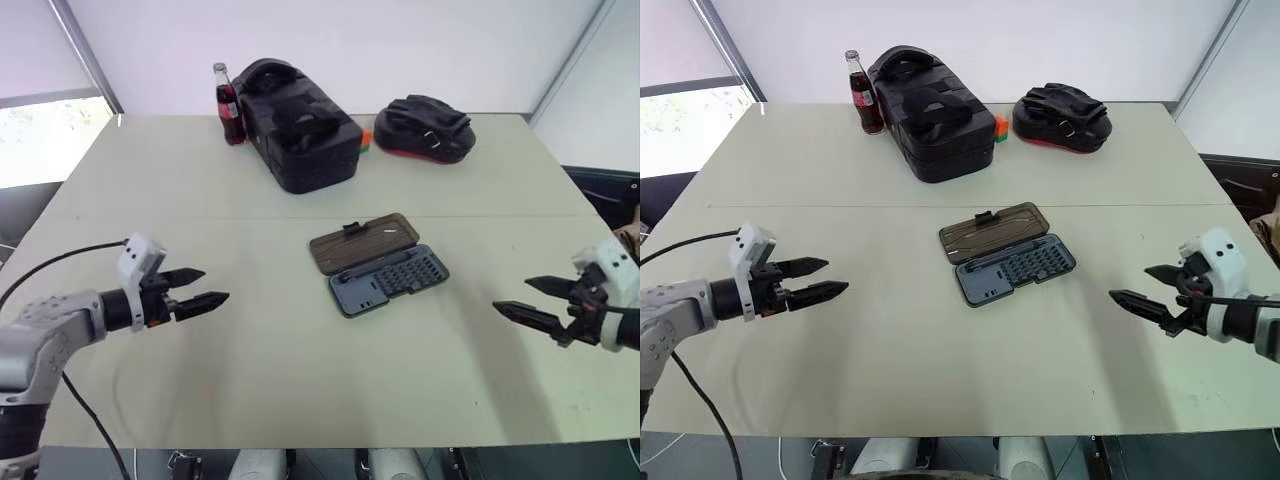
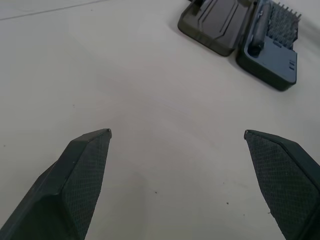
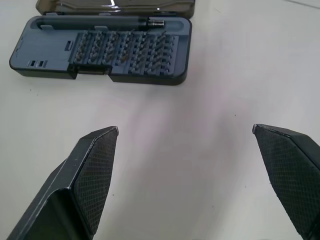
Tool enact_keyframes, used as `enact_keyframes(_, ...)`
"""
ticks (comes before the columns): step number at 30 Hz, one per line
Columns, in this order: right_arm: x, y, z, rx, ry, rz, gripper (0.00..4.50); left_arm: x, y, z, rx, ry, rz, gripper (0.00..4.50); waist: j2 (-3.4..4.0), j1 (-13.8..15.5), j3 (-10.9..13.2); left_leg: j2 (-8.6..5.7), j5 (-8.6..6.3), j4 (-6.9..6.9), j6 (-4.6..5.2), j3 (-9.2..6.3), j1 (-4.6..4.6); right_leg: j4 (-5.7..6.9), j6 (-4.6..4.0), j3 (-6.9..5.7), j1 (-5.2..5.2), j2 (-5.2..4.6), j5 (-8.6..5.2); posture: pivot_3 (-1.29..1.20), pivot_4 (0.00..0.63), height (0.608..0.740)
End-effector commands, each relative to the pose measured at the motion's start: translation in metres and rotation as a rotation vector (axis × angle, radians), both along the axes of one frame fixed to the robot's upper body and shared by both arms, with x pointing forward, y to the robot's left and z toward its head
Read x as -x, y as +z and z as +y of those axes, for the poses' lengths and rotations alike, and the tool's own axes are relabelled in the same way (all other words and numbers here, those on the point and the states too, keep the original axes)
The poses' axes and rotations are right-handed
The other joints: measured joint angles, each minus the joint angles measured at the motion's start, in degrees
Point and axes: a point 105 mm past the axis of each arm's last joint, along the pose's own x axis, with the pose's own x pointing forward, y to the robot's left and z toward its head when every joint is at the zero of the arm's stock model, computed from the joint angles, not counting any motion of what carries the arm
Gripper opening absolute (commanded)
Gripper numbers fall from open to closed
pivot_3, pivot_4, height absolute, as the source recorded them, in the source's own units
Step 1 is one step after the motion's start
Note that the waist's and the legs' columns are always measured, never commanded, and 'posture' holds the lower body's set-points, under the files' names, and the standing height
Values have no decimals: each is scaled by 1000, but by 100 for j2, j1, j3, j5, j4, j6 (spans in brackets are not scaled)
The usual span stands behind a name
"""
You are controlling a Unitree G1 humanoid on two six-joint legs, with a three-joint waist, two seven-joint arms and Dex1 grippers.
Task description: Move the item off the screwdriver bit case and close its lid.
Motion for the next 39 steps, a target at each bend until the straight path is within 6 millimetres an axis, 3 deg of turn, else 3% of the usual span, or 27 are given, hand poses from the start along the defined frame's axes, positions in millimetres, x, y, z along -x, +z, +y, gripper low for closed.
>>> enact_keyframes(1, -1, 12, 6, 8, 18, -54, 4500, -3, 15, 2, 27, 9, -54, 4458, 0, 0, 0, 0, 0, 0, 0, 0, 0, 0, 0, 0, 0, 0, 0, 0, 150, 740)
enact_keyframes(9, 0, 1, 2, -2, -8, -33, 4500, -5, 15, 5, 18, 44, -78, 4458, 0, 1, 0, 0, 0, 0, 0, 0, 0, 0, 1, 0, 0, -1, 0, 0, 150, 740)
enact_keyframes(33, -1, -6, -5, 21, -60, -30, 4500, -14, 14, 7, 38, 98, -100, 4458, 0, 1, 0, -1, 0, 0, 0, 0, 1, 2, 3, 0, 0, -1, 2, 0, 150, 740)
enact_keyframes(35, 0, -2, -1, 20, -30, -36, 4500, -16, 14, 6, 36, 94, -104, 4458, 0, 1, 0, -1, 0, 0, 0, 0, 1, 2, 3, 0, 0, 0, 2, 0, 150, 740)
enact_keyframes(39, 7, 15, 42, -42, 165, -58, 4500, -20, 14, 4, 25, 75, -110, 4458, 1, -9, 0, -1, 0, 0, 0, 0, 3, 4, 8, 0, 0, 0, 4, 0, 150, 740)
